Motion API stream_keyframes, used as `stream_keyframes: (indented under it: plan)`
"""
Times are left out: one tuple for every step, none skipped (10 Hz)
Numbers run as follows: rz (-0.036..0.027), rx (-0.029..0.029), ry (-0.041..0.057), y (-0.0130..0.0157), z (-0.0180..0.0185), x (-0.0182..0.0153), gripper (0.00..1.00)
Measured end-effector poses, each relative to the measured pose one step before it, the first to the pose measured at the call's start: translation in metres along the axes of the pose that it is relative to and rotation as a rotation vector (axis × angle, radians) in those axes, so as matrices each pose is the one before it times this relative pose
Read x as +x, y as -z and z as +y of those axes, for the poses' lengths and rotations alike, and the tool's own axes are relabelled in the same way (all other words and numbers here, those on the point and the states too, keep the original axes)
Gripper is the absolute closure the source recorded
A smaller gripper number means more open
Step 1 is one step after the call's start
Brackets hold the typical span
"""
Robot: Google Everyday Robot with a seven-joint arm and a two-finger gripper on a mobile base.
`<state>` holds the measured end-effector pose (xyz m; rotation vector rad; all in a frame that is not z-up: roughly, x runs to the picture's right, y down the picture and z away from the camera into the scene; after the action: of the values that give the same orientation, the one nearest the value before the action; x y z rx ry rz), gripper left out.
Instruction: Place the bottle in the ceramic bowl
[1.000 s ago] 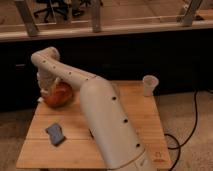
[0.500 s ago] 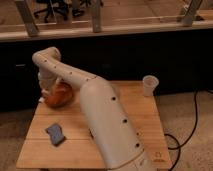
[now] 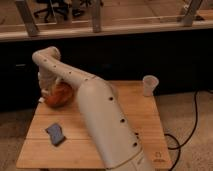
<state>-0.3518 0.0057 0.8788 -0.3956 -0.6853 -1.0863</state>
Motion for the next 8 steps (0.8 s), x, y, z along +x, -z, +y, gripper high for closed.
stream_keyframes:
  plan:
    - [-0.00137,-0.00117,0.00116,-0.00026,0.0002,0.00014,0.24]
    - [-0.0011,-0.00108,0.00073,-0.00047,0.00023,0.00006,0.22]
    - [-0.00037,-0.00013,0.00097,0.00004,-0.00036,-0.00013,0.22]
    - [-0.00046,-0.00134,0.00073,-0.0009,0.00011,-0.0001,0.22]
    - [-0.00034,-0.00051,0.00082,-0.00042,-0.00024,-0.00043,0.22]
    - [0.0001,-0.00038,0.00061,-0.00014,-0.00008,-0.00022,0.22]
    - [0.00016,-0.00083,0.00073,-0.00037,0.00014,-0.00026,0.22]
    - [0.00044,-0.00028,0.00022,-0.00012,0.00005,-0.00006,0.22]
